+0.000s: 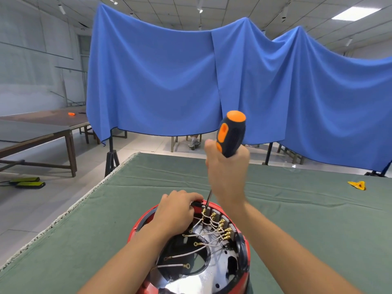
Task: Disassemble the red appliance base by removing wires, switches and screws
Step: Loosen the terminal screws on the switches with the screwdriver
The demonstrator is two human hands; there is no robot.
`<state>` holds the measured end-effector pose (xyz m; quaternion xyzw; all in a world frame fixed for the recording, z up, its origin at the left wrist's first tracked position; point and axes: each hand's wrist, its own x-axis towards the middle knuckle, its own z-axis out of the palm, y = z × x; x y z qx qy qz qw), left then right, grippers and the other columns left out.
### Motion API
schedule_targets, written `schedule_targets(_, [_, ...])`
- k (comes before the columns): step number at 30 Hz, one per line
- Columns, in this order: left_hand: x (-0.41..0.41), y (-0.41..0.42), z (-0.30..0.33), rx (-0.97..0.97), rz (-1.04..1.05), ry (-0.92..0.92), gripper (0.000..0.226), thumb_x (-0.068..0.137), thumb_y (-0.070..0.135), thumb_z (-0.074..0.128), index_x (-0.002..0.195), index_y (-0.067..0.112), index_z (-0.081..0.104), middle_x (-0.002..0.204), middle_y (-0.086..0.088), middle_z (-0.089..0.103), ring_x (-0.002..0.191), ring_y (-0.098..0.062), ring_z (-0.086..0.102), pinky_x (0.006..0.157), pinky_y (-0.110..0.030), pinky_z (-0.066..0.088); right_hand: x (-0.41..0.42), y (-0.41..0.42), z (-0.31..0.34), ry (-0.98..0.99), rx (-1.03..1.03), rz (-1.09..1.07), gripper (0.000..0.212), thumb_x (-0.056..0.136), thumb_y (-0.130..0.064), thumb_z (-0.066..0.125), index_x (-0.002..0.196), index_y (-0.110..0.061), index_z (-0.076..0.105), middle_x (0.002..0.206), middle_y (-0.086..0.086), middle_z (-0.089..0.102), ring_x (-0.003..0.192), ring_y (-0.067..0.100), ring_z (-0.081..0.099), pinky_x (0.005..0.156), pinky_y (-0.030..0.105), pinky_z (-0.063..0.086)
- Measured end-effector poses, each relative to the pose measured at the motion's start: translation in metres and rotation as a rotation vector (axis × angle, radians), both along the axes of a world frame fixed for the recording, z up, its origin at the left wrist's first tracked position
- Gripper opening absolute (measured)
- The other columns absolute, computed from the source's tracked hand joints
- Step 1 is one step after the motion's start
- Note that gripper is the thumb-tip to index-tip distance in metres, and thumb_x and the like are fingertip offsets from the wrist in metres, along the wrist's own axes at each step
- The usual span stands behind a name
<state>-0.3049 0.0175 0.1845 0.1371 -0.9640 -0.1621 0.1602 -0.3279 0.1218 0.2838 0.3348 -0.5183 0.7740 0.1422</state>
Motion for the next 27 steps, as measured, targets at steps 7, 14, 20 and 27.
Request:
schedule_targets(7, [0.0, -0.003, -0.003, -0.004, 0.018, 0.011, 0.043, 0.092, 0.019, 0.039, 0.128, 0.038, 0.052, 0.119, 0.004, 0.059, 0.112, -0.02, 0.051, 0.092, -0.035, 0.038, -0.024, -0.012, 0.019, -0.073, 0.092, -0.035, 0.045, 0.077, 0.002, 0.054, 0.049, -0.02, 0.027, 0.042, -0.01, 0.027, 0.042, 0.012, 0.025, 0.041, 0.021, 0.024])
schedule_targets(14, [-0.001, -0.007, -0.001, -0.009, 0.063, 0.019, 0.034, 0.092, 0.026, 0.043, 0.122, 0.031, 0.057, 0.123, 0.008, 0.063, 0.113, -0.018, 0.055, 0.09, -0.032, 0.041, -0.069, -0.026, 0.027, -0.286, 0.168, -0.113, 0.028, 0.075, -0.013, 0.054, 0.058, -0.018, 0.032, 0.055, 0.006, 0.03, 0.053, 0.022, 0.028, 0.048, 0.03, 0.026])
schedule_targets(20, [0.0, -0.005, 0.0, 0.004, 0.05, 0.026, 0.034, 0.093, 0.024, 0.042, 0.122, 0.03, 0.058, 0.121, 0.008, 0.063, 0.111, -0.018, 0.056, 0.088, -0.033, 0.042, -0.098, -0.033, 0.027, -0.494, 0.182, -0.152, 0.022, 0.076, -0.016, 0.056, 0.06, -0.018, 0.042, 0.041, -0.006, 0.035, 0.041, 0.017, 0.032, 0.044, 0.024, 0.027])
schedule_targets(27, [0.0, -0.007, -0.001, 0.012, 0.041, 0.029, 0.033, 0.092, 0.024, 0.042, 0.119, 0.029, 0.06, 0.119, 0.007, 0.064, 0.109, -0.018, 0.057, 0.086, -0.034, 0.043, -0.092, -0.01, 0.025, -0.558, 0.037, -0.023, 0.026, 0.08, -0.009, 0.052, 0.065, -0.018, 0.033, 0.039, -0.007, 0.027, 0.03, 0.011, 0.023, 0.035, 0.015, 0.02])
